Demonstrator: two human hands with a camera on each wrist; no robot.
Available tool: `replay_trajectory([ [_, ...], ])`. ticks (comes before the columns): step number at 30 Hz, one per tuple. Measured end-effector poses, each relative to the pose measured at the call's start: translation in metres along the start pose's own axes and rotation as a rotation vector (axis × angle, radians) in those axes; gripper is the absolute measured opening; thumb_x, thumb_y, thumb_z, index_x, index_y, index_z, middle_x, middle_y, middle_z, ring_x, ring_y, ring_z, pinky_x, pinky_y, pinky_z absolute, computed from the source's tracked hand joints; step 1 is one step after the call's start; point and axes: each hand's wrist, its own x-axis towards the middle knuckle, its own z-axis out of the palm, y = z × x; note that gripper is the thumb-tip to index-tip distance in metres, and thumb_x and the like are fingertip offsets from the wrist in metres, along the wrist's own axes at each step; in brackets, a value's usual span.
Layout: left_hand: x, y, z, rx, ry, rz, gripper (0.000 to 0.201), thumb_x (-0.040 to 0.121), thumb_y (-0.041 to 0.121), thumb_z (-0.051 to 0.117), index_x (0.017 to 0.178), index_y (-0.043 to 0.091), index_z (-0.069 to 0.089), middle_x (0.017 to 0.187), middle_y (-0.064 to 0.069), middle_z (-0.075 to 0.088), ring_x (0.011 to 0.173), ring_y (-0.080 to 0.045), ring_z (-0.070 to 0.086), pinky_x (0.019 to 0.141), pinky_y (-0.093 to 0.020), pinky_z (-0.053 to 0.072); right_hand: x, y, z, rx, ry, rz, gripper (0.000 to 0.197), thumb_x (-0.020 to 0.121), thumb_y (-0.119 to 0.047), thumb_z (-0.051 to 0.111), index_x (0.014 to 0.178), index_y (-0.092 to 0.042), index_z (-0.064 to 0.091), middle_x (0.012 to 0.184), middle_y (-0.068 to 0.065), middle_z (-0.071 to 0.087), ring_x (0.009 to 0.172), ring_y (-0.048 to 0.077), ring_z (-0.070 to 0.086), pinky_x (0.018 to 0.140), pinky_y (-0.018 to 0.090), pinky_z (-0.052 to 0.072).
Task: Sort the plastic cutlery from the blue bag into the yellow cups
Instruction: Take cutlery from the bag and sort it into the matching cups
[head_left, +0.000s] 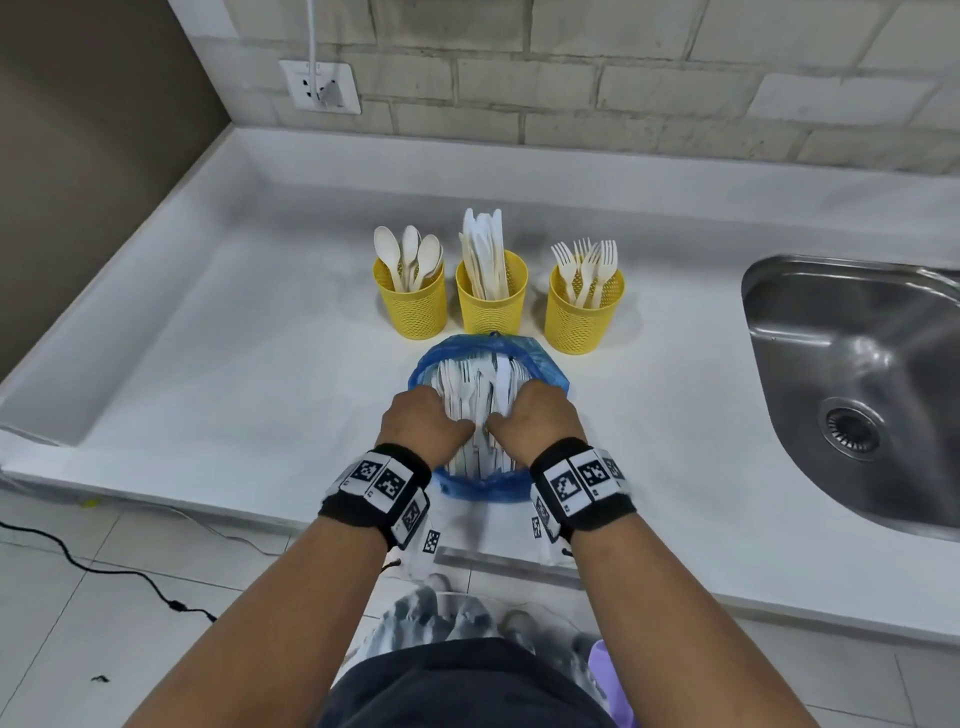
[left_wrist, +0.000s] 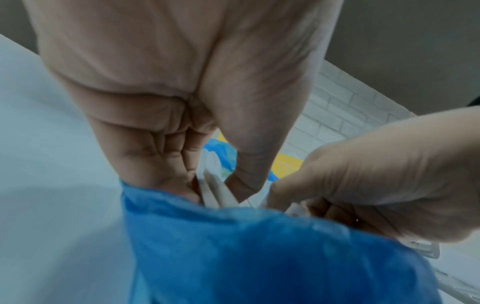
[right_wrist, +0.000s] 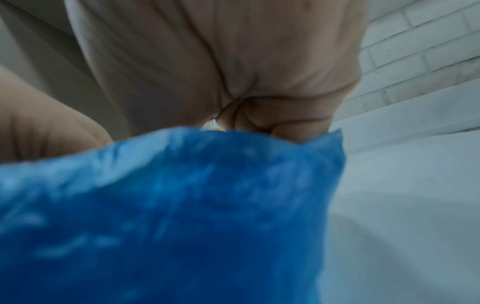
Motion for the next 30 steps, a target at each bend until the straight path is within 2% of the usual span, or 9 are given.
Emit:
replay_trajectory([
  [4, -0.006, 0.002, 0.006, -0.051, 0.018, -0.016, 0.026, 0.082, 0.031, 0.071, 0.075, 0.013, 0.053, 0.074, 0.001, 0.054, 0.073, -0.022, 0.056, 0.059, -0.027, 0.039, -0.005, 0.002, -0.002, 0.025, 0.035, 0.012, 0.023, 0.088, -0.021, 0.065, 0.071, -0.014, 0.052, 0.076, 0.004, 0.060, 0.077, 0.028, 0.064, 0.065, 0.029, 0.043],
  [7, -0.006, 0.002, 0.010, -0.122, 0.030, -0.024, 0.030, 0.082, 0.031, 0.069, 0.098, 0.007, 0.060, 0.091, -0.006, 0.063, 0.086, -0.026, 0.062, 0.072, -0.030, 0.049, -0.008, 0.005, -0.002, 0.053, 0.044, 0.006, 0.025, 0.087, -0.018, 0.063, 0.068, -0.015, 0.048, 0.080, 0.007, 0.062, 0.077, 0.028, 0.062, 0.065, 0.028, 0.041],
  [10, -0.004, 0.003, 0.011, -0.184, 0.036, -0.033, 0.044, 0.083, 0.030, 0.068, 0.117, 0.005, 0.054, 0.110, -0.013, 0.067, 0.103, -0.033, 0.065, 0.081, -0.033, 0.050, -0.009, 0.006, -0.001, 0.093, 0.050, -0.012, 0.014, 0.087, -0.020, 0.062, 0.083, -0.007, 0.064, 0.088, 0.012, 0.070, 0.084, 0.032, 0.068, 0.067, 0.028, 0.045],
  [13, -0.004, 0.007, 0.011, -0.155, 0.040, -0.021, 0.061, 0.083, 0.037, 0.073, 0.128, 0.005, 0.048, 0.120, -0.014, 0.066, 0.111, -0.035, 0.065, 0.087, -0.036, 0.051, -0.007, 0.007, 0.001, 0.080, 0.051, -0.027, 0.025, 0.091, -0.028, 0.063, 0.100, -0.005, 0.070, 0.102, 0.016, 0.072, 0.096, 0.035, 0.069, 0.076, 0.031, 0.052],
  [15, -0.003, 0.012, 0.011, -0.104, 0.055, -0.021, 0.066, 0.082, 0.044, 0.075, 0.130, 0.006, 0.049, 0.122, -0.013, 0.066, 0.113, -0.035, 0.065, 0.088, -0.036, 0.051, -0.007, 0.007, 0.002, 0.061, 0.057, -0.018, 0.034, 0.093, -0.035, 0.064, 0.106, -0.005, 0.069, 0.107, 0.016, 0.072, 0.100, 0.035, 0.069, 0.080, 0.032, 0.052],
  [19, 0.000, 0.021, 0.010, 0.029, 0.086, 0.016, 0.050, 0.087, 0.046, 0.069, 0.119, 0.007, 0.060, 0.117, -0.014, 0.069, 0.106, -0.034, 0.068, 0.077, -0.031, 0.046, -0.005, 0.005, 0.005, 0.105, 0.096, 0.001, 0.046, 0.091, -0.047, 0.062, 0.101, -0.003, 0.067, 0.100, 0.017, 0.073, 0.094, 0.035, 0.071, 0.075, 0.032, 0.052],
  [24, 0.003, 0.028, 0.012, 0.096, 0.075, 0.023, 0.061, 0.083, 0.056, 0.072, 0.118, 0.006, 0.060, 0.115, -0.011, 0.070, 0.105, -0.032, 0.068, 0.075, -0.031, 0.046, -0.007, 0.005, 0.001, 0.068, 0.061, 0.026, 0.037, 0.101, -0.031, 0.056, 0.122, 0.000, 0.058, 0.125, 0.021, 0.066, 0.114, 0.039, 0.065, 0.092, 0.039, 0.051],
  [27, 0.009, 0.029, 0.012, 0.096, 0.047, 0.005, 0.060, 0.083, 0.048, 0.076, 0.120, 0.005, 0.056, 0.120, -0.013, 0.068, 0.109, -0.032, 0.067, 0.081, -0.032, 0.049, -0.006, 0.005, -0.002, 0.108, -0.003, 0.032, 0.032, 0.097, -0.028, 0.057, 0.111, -0.001, 0.064, 0.112, 0.021, 0.071, 0.098, 0.039, 0.071, 0.088, 0.043, 0.059],
  [30, 0.011, 0.030, 0.013, 0.084, 0.032, -0.019, 0.062, 0.088, 0.038, 0.072, 0.132, 0.002, 0.048, 0.132, -0.016, 0.061, 0.119, -0.034, 0.063, 0.090, -0.035, 0.050, -0.008, 0.002, -0.003, 0.174, -0.006, 0.047, 0.037, 0.091, -0.038, 0.056, 0.095, -0.003, 0.067, 0.090, 0.020, 0.074, 0.080, 0.038, 0.073, 0.077, 0.046, 0.063],
])
